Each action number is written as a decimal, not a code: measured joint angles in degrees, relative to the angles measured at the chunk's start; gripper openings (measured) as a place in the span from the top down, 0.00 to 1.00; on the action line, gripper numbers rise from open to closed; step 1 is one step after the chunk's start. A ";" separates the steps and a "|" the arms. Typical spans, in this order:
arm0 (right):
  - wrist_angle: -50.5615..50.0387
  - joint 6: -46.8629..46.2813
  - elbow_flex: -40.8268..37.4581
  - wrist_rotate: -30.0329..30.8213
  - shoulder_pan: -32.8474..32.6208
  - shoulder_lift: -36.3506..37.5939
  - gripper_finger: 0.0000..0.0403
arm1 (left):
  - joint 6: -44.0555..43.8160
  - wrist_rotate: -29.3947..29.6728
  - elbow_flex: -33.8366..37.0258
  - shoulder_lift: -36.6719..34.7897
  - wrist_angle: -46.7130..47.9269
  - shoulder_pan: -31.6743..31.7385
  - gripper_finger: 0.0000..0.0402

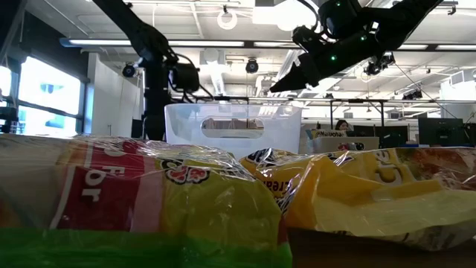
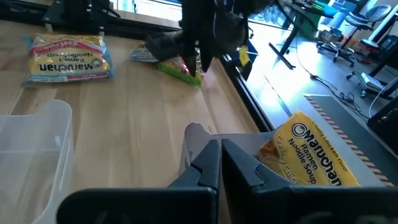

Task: Sort Maruchan noodles
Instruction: Put the green noodle pack into the transparent bin

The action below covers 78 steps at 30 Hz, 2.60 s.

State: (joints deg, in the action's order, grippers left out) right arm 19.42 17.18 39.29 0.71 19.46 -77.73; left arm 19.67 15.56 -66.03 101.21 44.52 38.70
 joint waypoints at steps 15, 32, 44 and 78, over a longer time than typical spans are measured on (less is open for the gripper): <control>0.11 0.01 0.02 -1.20 0.00 -0.02 1.00 | 1.98 5.44 -1.97 8.19 0.44 2.36 0.66; 0.13 -0.19 0.04 -1.18 0.00 -0.04 1.00 | 6.05 0.47 -1.97 4.19 2.27 3.67 1.00; 0.89 -5.81 0.07 -1.18 0.00 -1.07 0.98 | -4.46 -14.33 -1.92 -9.22 -0.73 3.70 1.00; -18.45 -36.09 48.11 6.88 -1.11 -31.86 0.33 | -21.70 -33.64 -0.40 -20.18 -27.65 1.33 1.00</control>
State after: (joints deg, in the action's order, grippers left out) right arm 0.97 -18.91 87.40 7.59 18.35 -109.59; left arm -2.04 -18.08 -66.43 81.03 16.86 40.03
